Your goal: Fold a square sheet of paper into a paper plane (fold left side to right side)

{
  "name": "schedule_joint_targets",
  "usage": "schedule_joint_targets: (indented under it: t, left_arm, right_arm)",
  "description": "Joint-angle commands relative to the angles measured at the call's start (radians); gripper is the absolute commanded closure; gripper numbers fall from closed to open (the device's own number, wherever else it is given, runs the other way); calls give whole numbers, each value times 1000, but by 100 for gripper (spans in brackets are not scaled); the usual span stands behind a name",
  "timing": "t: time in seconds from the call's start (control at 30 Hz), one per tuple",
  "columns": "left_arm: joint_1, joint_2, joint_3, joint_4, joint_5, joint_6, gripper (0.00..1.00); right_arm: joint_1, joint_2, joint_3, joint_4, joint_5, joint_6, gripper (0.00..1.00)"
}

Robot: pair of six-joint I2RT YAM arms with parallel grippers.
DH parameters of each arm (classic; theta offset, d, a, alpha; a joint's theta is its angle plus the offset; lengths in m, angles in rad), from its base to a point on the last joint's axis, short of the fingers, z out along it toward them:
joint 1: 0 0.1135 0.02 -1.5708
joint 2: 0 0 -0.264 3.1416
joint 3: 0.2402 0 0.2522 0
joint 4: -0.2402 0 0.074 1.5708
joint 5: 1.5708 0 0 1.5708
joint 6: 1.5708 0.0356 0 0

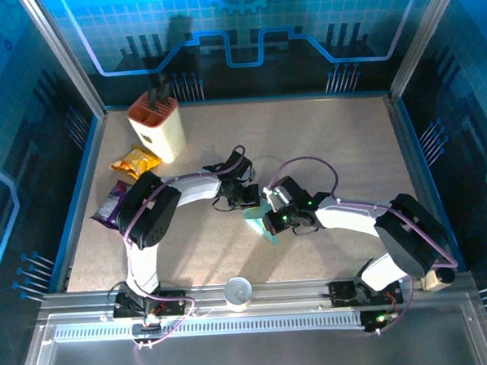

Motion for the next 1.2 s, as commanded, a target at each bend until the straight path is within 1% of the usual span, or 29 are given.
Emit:
schedule_joint_targets:
  t: [0.0, 0.3, 1.17]
  left_arm:
    - [-13, 55, -4, -74, -61, 30, 100]
    - [-16, 55, 1, -83, -66, 33, 100]
    - [-21, 50, 6, -88, -78, 31, 100]
  right_arm:
    - [-13, 22, 31, -50, 32, -5, 95]
    - [-17, 35, 37, -62, 72, 0, 95]
    - [-27, 66, 49, -40, 96, 14, 94]
